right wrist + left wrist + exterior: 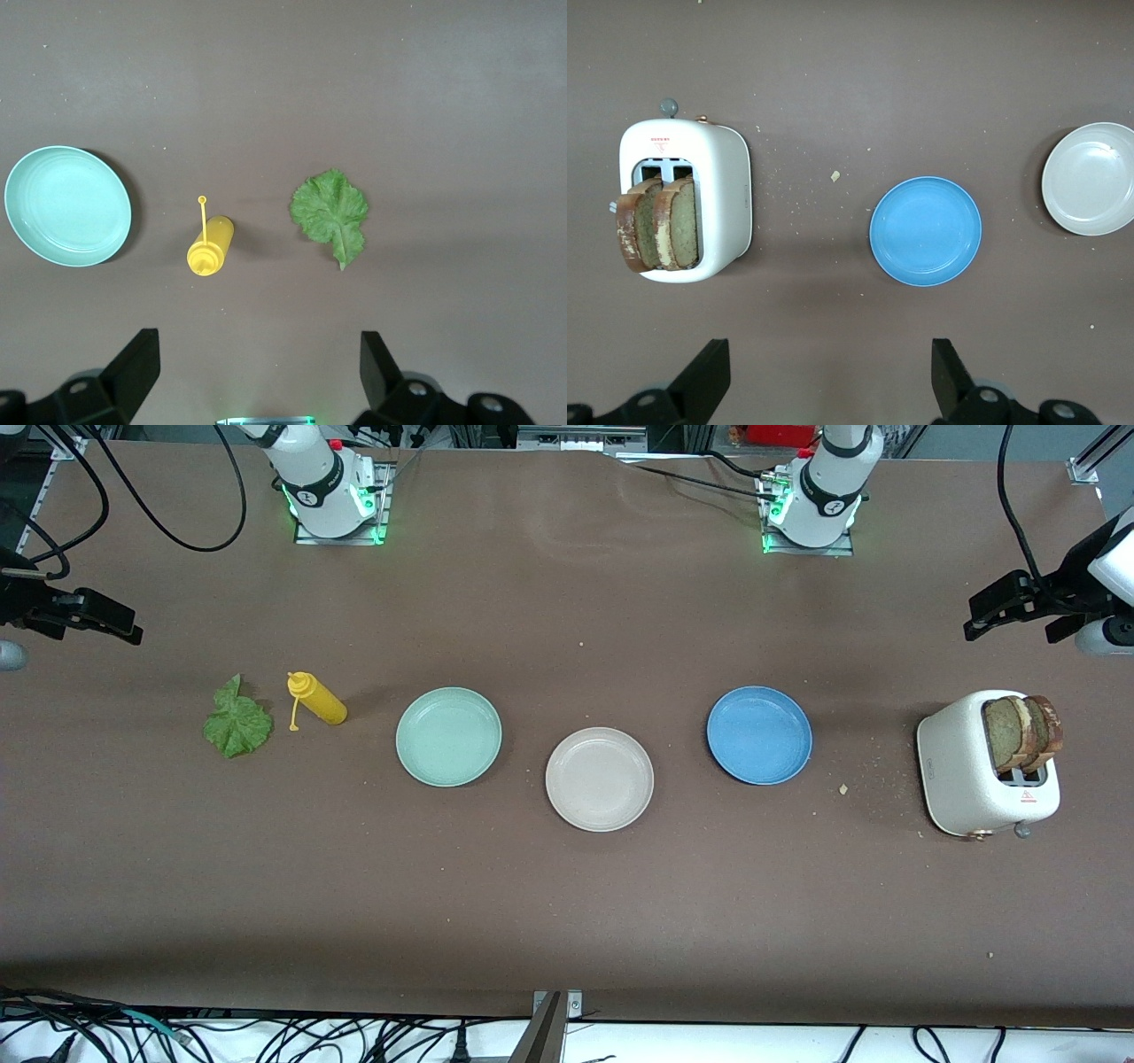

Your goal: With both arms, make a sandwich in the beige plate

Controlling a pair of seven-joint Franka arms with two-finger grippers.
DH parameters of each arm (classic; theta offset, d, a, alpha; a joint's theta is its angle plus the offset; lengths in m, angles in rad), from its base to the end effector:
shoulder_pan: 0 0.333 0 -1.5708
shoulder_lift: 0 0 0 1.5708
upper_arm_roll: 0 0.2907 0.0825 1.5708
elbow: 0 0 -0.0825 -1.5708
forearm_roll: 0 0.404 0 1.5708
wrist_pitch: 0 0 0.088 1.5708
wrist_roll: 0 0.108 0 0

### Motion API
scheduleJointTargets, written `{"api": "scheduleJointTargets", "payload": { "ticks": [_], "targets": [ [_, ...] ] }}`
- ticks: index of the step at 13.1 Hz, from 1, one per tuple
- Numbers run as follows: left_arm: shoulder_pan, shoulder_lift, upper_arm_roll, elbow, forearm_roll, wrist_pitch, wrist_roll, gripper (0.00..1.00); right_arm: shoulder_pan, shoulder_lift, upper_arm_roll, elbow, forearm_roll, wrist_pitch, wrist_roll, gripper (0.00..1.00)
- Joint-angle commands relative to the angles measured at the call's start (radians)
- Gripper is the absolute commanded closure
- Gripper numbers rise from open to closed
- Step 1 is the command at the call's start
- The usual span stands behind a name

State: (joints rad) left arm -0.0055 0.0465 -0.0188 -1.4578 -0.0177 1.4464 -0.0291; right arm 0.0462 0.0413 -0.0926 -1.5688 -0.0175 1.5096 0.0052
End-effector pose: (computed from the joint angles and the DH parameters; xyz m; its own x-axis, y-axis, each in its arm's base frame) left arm 0.5749 -0.0158 0.6158 0.9983 0.0026 -0.0584 0.0036 -0.9999 0.0168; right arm 0.5774 -0.0278 0.5704 0.9936 -0.0527 -0.1000 -0.0508 -0.9985 0.0218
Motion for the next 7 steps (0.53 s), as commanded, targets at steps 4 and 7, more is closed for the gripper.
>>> {"api": "scheduleJointTargets", "payload": {
  "ticks": [4,7],
  "targets": [
    [0.018,0.003,0.002,0.005,0.019,-0.008,0.001,0.00,-0.003,-0.014,-0.003,-0.004,0.016,-0.012,-0.002,0.00],
    [0.032,0.013,0.002,0.004,0.019,-0.006,0.003,0.00,-0.003,-0.012,-0.003,-0.004,0.016,-0.008,-0.002,0.00]
  ]
}}
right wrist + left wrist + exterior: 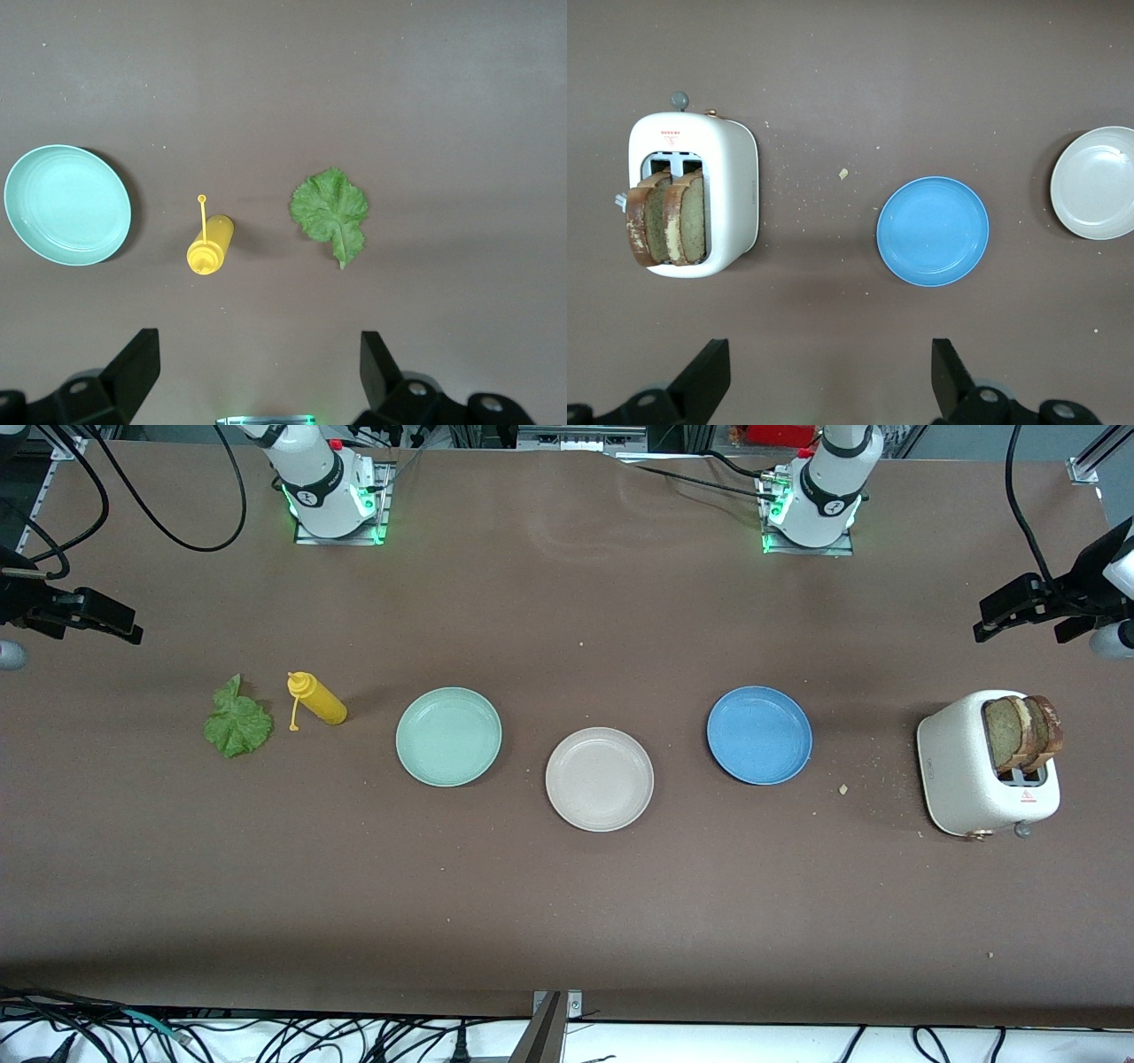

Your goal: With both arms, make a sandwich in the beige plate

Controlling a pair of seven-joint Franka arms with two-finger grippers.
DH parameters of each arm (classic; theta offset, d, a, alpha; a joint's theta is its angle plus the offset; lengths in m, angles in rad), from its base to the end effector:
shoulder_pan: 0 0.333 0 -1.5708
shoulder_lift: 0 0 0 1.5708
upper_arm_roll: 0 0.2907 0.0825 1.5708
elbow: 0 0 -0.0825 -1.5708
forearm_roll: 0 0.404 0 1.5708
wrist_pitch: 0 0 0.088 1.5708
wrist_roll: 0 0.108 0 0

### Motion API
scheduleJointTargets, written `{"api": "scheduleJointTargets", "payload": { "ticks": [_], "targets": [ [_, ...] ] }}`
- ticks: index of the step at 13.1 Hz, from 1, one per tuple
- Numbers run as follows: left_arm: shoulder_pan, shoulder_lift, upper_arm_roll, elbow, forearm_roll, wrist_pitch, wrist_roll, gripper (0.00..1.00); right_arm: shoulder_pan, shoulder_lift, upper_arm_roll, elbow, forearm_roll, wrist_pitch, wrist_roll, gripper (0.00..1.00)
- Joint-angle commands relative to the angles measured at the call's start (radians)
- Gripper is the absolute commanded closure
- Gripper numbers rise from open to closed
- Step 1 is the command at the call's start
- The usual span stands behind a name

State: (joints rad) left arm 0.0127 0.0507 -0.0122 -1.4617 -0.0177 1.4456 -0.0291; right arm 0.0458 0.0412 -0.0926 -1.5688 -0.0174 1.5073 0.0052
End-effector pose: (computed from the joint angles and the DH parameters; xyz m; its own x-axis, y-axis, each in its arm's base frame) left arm 0.5762 -0.0016 0.6115 0.9974 0.0274 -0.0672 0.0285 -0.9995 0.0163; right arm 0.5771 -0.0280 0.5703 0.9933 -0.0531 -0.1022 -0.0512 -0.9985 0.0217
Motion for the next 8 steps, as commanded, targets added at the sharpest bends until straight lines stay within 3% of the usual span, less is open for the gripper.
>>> {"api": "scheduleJointTargets", "payload": {
  "ticks": [1,8],
  "targets": [
    [0.019,0.011,-0.005,0.009,0.019,-0.002,0.002,0.00,-0.003,-0.012,-0.002,-0.004,0.016,-0.006,-0.002,0.00],
    [0.026,0.000,-0.011,0.026,0.018,-0.001,0.006,0.00,-0.004,-0.011,-0.002,-0.005,0.030,-0.006,-0.002,0.00]
  ]
}}
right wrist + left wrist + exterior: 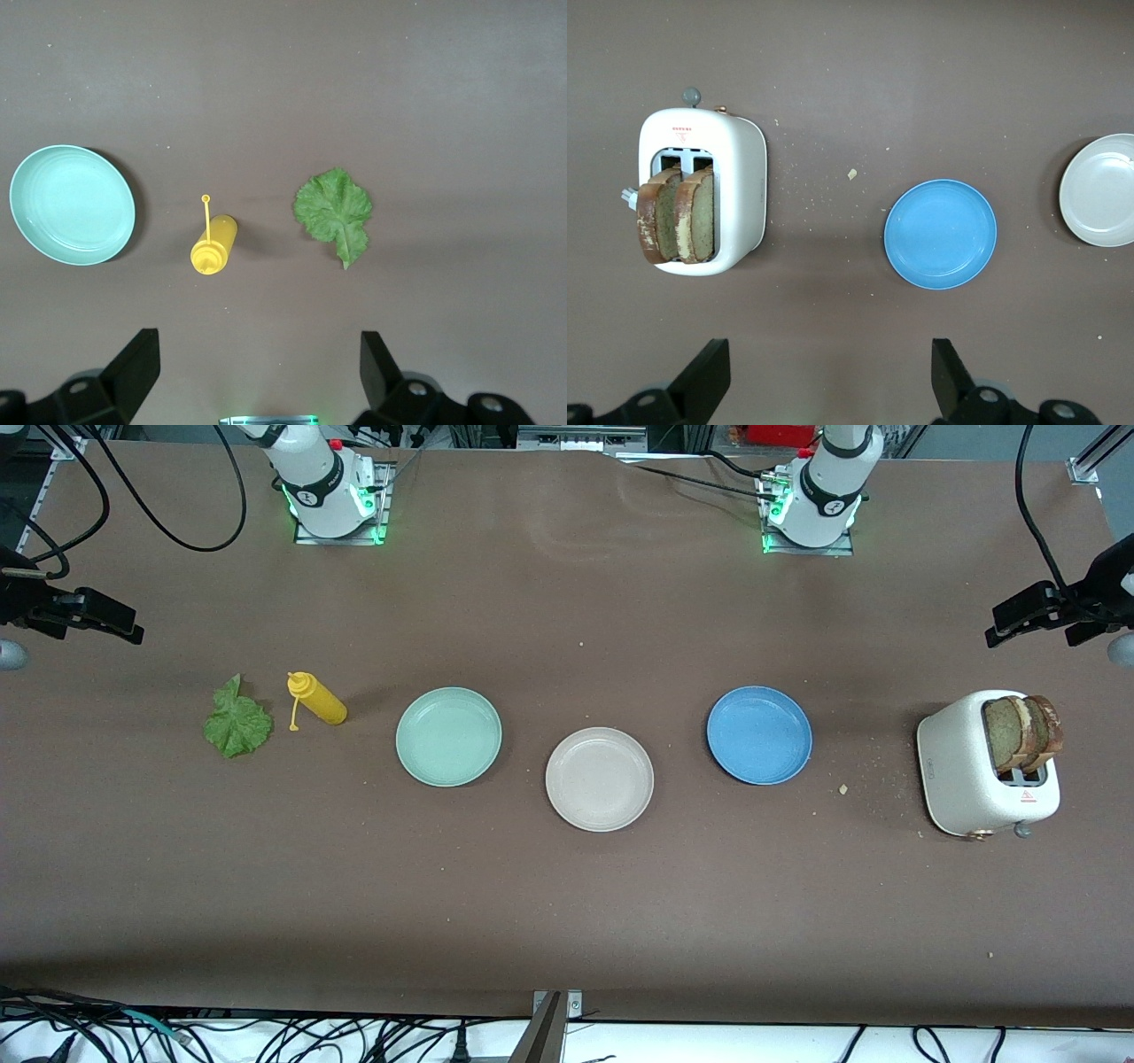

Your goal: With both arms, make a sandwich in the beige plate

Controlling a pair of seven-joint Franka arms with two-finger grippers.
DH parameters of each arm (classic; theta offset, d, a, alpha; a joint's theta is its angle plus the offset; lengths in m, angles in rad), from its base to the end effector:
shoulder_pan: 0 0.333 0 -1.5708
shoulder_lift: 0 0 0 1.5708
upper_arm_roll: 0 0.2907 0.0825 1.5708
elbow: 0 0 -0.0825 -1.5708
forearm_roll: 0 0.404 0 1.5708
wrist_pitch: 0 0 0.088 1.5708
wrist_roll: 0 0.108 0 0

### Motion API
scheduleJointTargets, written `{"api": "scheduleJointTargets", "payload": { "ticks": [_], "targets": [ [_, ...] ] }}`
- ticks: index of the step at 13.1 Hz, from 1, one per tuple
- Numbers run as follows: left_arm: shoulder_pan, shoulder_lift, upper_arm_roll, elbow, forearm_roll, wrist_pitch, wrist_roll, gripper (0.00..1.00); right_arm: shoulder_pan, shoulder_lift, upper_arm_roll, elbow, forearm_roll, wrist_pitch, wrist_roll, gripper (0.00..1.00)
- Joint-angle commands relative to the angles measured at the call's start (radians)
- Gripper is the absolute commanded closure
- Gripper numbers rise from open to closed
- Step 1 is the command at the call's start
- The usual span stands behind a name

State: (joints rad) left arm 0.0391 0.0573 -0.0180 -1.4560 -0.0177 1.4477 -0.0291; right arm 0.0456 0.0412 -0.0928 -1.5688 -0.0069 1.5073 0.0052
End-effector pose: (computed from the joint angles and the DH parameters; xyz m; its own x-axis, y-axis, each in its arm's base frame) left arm 0.5782 0.0104 0.6106 0.9967 0.0479 -0.0660 0.0491 -0.9987 0.0168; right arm 0.5771 -0.0271 0.5703 0.9933 -0.0529 -0.1023 -0.0520 -0.9986 0.0112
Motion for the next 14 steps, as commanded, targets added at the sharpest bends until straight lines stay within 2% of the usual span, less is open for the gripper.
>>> {"api": "scheduleJointTargets", "payload": {
  "ticks": [1,8,14],
  "targets": [
    [-0.007,-0.007,-0.006,0.019,0.019,-0.004,0.003,0.00,-0.003,-0.011,-0.002,-0.005,0.019,-0.006,-0.002,0.00],
    [-0.007,-0.027,-0.091,0.020,0.019,-0.026,-0.005,0.00,-0.004,-0.011,-0.002,-0.005,0.024,-0.006,-0.002,0.00],
    [-0.001,-0.037,-0.092,0.019,0.021,-0.056,-0.045,0.00,-0.004,-0.011,-0.002,-0.004,0.025,-0.004,-0.002,0.00]
  ]
}}
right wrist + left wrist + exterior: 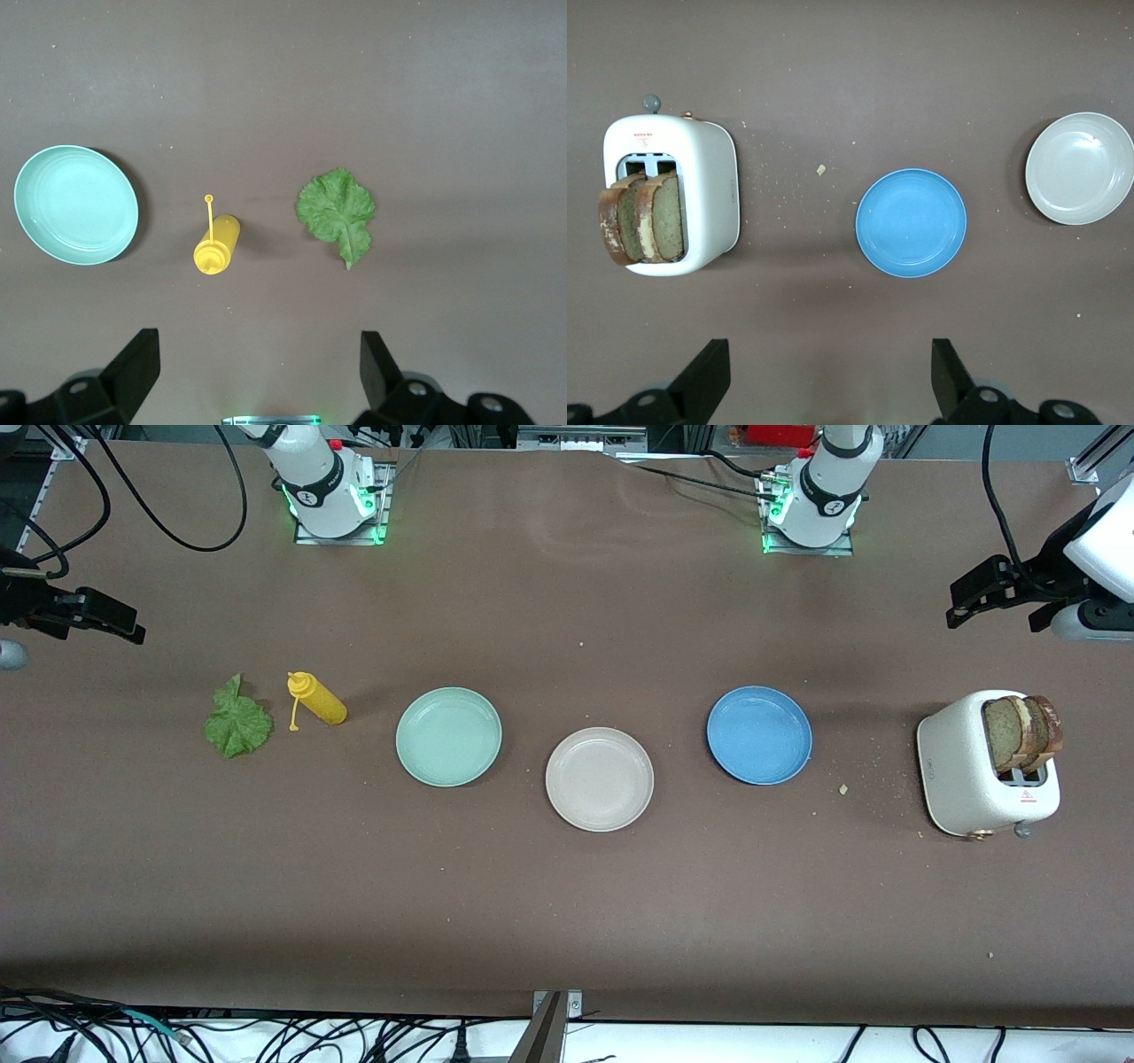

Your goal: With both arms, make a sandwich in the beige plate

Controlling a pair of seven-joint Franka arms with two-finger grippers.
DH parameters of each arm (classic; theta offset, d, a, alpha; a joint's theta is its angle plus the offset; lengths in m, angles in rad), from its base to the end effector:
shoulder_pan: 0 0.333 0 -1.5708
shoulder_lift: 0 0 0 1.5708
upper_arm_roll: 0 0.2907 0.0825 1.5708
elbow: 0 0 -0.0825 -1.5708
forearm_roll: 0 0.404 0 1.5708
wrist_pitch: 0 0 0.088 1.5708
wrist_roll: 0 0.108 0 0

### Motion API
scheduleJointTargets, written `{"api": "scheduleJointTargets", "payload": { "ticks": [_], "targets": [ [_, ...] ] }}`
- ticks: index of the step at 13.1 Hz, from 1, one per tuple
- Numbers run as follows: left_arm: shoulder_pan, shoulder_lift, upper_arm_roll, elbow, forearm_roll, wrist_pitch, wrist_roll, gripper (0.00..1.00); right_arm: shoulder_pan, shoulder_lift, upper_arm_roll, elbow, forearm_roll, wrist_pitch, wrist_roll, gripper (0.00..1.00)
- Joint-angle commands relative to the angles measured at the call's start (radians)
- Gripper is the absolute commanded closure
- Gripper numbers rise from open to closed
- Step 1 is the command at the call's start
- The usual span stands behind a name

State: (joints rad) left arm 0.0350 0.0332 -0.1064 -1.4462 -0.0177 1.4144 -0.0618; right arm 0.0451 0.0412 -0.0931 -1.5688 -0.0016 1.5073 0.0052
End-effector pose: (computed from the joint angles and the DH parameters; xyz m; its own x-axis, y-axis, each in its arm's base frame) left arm 0.5661 -0.0416 0.6265 0.9977 -0.0124 -0.0659 -0.0113 -0.9998 0.0171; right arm 0.5771 -0.0269 0.5703 0.9933 -0.0533 -0.1023 -0.0530 -0.9986 0.0060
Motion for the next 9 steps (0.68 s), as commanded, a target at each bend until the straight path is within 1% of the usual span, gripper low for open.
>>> {"api": "scheduleJointTargets", "payload": {
  "ticks": [1,9],
  "targets": [
    [0.009,-0.015,0.000,0.007,0.021,-0.023,-0.012,0.00,-0.004,-0.009,-0.002,-0.004,0.020,-0.004,-0.002,0.00],
    [0.055,-0.021,0.017,0.009,0.031,-0.023,0.002,0.00,-0.004,-0.011,-0.002,-0.004,0.020,-0.007,-0.004,0.00]
  ]
}}
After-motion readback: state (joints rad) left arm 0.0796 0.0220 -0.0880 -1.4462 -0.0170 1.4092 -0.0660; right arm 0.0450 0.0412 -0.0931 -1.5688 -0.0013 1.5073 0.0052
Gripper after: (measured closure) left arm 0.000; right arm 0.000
